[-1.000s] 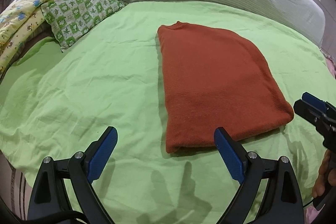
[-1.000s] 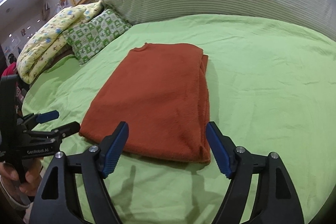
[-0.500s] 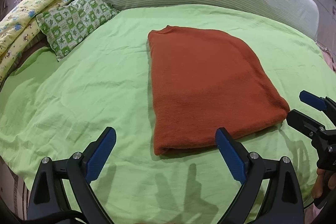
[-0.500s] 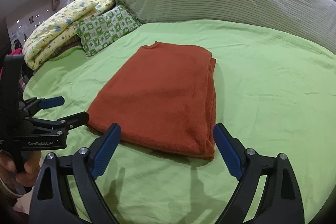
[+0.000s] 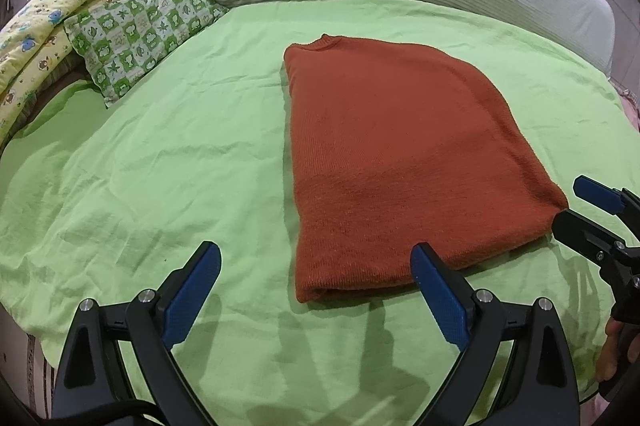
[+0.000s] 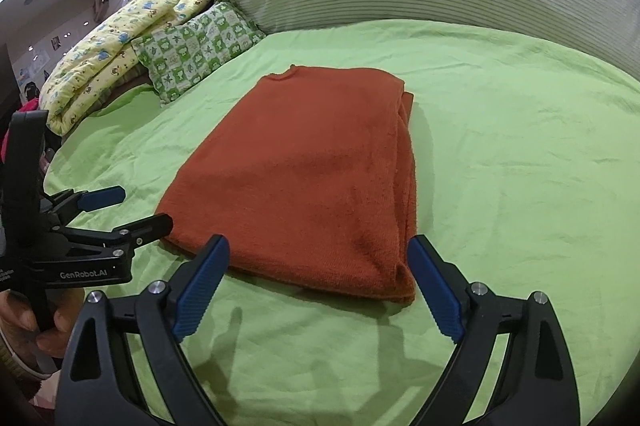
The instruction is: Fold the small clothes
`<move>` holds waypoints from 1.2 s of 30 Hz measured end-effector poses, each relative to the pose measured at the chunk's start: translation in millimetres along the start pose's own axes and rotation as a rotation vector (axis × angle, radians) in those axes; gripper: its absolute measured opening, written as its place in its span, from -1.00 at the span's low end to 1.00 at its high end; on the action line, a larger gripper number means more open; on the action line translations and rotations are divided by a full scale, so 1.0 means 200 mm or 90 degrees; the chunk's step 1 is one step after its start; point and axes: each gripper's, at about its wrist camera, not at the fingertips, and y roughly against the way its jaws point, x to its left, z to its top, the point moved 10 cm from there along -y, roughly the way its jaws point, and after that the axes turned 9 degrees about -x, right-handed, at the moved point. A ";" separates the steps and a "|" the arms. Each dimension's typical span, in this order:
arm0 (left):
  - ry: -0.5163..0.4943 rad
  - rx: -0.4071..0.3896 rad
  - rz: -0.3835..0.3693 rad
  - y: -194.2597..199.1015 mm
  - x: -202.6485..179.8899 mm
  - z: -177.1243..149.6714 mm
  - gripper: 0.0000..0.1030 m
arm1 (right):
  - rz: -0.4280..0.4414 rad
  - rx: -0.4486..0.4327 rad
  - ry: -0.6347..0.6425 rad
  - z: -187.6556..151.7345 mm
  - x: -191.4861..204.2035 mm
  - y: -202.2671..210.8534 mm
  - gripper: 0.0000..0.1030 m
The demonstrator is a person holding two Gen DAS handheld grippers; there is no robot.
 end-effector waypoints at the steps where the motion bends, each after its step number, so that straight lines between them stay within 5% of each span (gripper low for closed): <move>1: 0.000 0.000 0.000 0.00 0.00 0.00 0.87 | 0.001 -0.001 -0.001 0.00 0.00 0.00 0.76; 36: 0.009 -0.026 -0.020 0.02 -0.01 0.10 0.89 | 0.005 -0.008 -0.008 0.04 0.00 -0.05 0.76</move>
